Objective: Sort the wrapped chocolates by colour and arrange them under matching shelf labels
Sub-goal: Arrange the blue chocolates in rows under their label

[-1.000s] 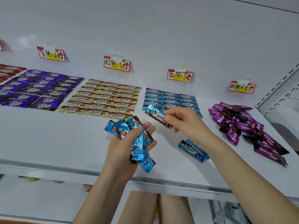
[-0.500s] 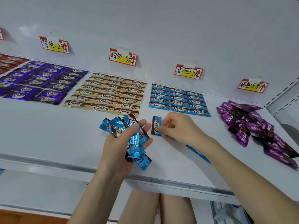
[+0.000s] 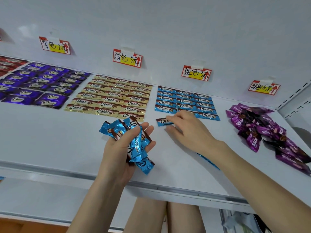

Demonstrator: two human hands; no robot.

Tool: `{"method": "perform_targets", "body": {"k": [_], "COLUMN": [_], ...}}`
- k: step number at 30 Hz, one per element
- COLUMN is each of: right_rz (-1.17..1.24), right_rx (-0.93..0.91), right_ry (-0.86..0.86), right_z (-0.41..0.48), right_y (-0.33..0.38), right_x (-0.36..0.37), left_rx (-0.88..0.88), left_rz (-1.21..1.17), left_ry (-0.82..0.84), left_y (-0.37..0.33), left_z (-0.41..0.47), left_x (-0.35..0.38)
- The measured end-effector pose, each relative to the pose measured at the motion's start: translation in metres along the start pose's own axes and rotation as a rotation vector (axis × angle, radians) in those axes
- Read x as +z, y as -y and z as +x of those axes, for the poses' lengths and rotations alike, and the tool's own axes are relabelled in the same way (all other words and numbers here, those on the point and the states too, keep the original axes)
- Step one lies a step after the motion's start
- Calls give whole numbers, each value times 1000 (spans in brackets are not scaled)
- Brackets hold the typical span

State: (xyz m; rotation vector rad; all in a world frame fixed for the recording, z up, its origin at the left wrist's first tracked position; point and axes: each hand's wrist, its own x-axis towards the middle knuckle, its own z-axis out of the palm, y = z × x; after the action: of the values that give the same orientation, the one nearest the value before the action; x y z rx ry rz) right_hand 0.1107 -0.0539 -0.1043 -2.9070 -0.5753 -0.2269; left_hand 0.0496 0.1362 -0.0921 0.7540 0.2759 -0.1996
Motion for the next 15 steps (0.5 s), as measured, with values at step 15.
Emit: {"method": "perform_targets", "body": {"k": [15], "right_rz": [47], "right_rx": [37], "right_ry": [56], "right_z": [14], "right_y": [10], "right_x": [5], "left_rx": [-22], "left_rz": [-15], "left_ry": [-15], "left_y": [2], "left_z": [4], "left_x": [3]}}
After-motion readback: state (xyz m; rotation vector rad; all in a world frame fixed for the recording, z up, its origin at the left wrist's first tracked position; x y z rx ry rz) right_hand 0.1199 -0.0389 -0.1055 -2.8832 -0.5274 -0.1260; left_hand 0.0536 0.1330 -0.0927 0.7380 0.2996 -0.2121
